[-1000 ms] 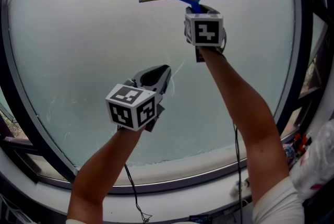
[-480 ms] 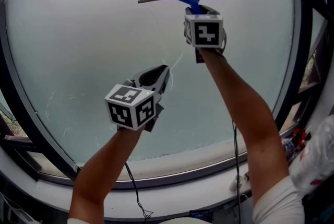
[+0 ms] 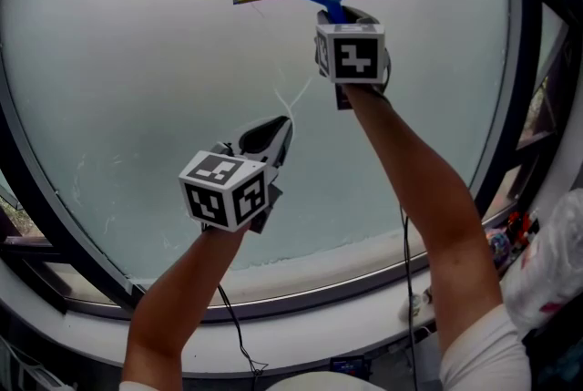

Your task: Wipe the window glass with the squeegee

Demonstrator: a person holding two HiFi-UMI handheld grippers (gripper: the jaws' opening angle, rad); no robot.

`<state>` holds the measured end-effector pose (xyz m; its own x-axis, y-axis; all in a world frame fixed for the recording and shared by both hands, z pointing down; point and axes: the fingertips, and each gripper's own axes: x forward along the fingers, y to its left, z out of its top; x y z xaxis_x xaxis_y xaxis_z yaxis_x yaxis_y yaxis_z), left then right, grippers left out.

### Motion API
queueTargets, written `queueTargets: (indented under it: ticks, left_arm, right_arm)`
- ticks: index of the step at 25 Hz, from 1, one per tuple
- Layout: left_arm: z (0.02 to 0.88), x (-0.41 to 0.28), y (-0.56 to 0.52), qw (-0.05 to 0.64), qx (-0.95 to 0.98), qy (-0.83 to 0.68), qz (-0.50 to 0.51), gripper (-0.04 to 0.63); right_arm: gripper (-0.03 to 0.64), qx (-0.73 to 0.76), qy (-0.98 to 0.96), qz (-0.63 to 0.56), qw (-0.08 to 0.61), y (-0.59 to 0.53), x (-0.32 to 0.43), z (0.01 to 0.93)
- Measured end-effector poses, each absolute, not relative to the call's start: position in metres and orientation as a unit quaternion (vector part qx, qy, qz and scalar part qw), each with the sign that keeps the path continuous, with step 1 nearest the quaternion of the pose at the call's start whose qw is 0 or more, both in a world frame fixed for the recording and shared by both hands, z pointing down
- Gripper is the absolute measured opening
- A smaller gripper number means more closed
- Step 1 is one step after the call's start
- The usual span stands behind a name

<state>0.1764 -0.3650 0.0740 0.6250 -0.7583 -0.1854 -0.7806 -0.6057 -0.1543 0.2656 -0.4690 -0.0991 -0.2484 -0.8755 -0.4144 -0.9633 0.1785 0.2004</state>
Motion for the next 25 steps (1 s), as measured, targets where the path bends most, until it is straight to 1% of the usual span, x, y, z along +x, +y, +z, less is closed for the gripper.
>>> queueTargets:
  ticks: [4, 25]
  left_arm:
    - [0.084, 0.178, -0.363, 0.099, -0.897, 0.427, 0.051, 0.034]
    - [0.122, 0.184, -0.359, 0.079, -0.901, 0.424, 0.045, 0.034]
  right_arm:
    - [0.155, -0.609, 0.766, 0.188, 0.085, -0.478, 0.269, -0.077]
    - [0.155, -0.603, 0.775, 0.174, 0.069, -0.479, 0.271, -0.030]
